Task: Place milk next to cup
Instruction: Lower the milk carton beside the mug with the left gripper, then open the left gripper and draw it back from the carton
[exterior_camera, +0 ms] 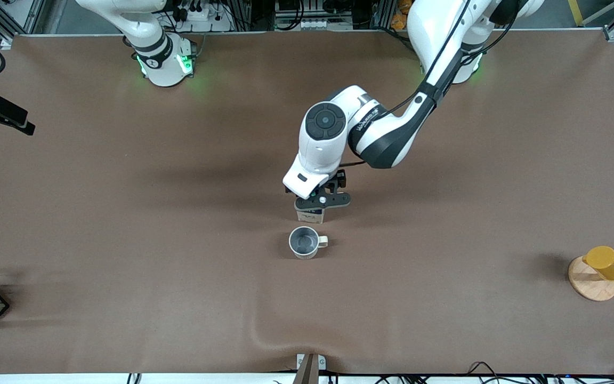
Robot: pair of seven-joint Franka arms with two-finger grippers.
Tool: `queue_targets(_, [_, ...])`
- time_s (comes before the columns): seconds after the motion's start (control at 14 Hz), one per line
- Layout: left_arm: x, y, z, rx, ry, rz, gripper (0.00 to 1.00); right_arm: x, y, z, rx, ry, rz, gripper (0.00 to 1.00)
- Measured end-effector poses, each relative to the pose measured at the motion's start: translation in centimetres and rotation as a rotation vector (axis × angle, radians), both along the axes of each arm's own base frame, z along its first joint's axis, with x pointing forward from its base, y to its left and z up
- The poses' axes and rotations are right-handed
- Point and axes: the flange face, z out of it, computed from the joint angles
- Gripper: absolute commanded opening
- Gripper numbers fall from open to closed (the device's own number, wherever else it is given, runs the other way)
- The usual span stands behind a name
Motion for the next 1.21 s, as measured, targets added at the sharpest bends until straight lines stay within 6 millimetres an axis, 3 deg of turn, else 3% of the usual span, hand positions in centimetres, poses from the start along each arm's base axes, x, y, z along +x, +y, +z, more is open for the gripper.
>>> queue_targets(0.21, [0.9, 1.5, 5.4, -0.038, -0.061, 0.025, 1.00, -0.1, -0.4, 0.2, -0.001, -0.006, -0.007, 1.00])
queue_targets(0.36, [2.2, 4.0, 9.3, -0.058, -0.106, 0.063, 1.00, -0.1, -0.4, 0.3, -0.001, -0.008, -0.008, 1.00])
queue_targets(0.57, [5.1, 12.1, 15.2, -0.035, -0.123, 0.177, 1.00, -0.1, -0.5, 0.3, -0.001, -0.008, -0.008, 1.00])
queue_targets(0.71, [5.9, 17.3, 18.3, -0.003, -0.110, 0.246, 1.00, -0.1, -0.4, 0.3, -0.001, -0.007, -0.008, 1.00])
queue_targets(0.86, [5.9, 21.1, 20.2, 0.036, -0.081, 0.277, 1.00, -0.1, -0.4, 0.3, -0.001, -0.007, -0.008, 1.00])
queue_targets(1.21, [6.2, 28.3, 22.6, 0.101, -0.041, 0.186, 1.00, -0.1, -0.4, 0.3, -0.001, -0.007, -0.007, 1.00])
